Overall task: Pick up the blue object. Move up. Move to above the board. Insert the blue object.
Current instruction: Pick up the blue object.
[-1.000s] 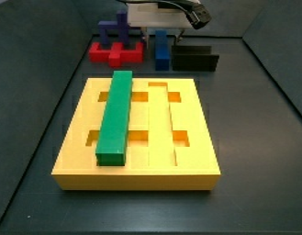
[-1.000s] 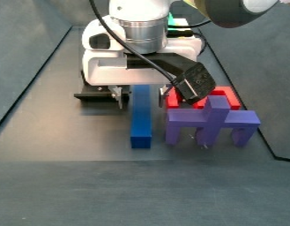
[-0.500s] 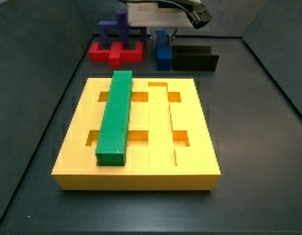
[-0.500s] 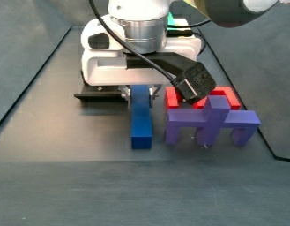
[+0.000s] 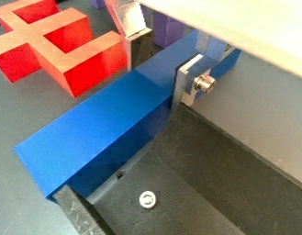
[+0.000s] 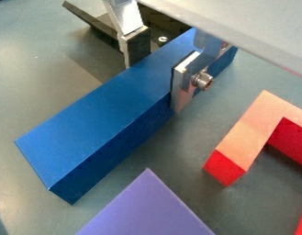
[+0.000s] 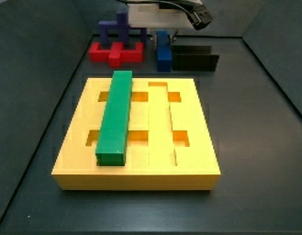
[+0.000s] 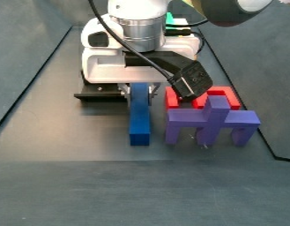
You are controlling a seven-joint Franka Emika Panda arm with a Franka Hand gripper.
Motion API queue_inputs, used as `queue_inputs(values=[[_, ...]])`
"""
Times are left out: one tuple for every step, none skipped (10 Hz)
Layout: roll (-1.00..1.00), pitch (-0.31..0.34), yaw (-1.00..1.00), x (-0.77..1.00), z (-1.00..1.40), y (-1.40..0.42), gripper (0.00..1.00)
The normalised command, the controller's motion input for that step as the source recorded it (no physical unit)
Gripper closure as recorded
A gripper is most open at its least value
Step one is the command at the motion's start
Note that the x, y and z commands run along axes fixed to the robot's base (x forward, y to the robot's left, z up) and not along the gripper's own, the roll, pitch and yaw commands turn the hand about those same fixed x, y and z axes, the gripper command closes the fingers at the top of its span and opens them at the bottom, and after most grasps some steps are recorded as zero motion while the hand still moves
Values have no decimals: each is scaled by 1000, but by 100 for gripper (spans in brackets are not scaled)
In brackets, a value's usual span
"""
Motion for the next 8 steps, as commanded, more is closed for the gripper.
queue_inputs(values=[[0, 0, 0, 0, 0, 0, 100], [0, 0, 0, 0, 0, 0, 100], [0, 0, 0, 0, 0, 0, 100], [0, 0, 0, 0, 0, 0, 100], [0, 0, 0, 0, 0, 0, 100], [0, 0, 0, 0, 0, 0, 100], [0, 0, 0, 0, 0, 0, 100], [0, 0, 0, 0, 0, 0, 100]])
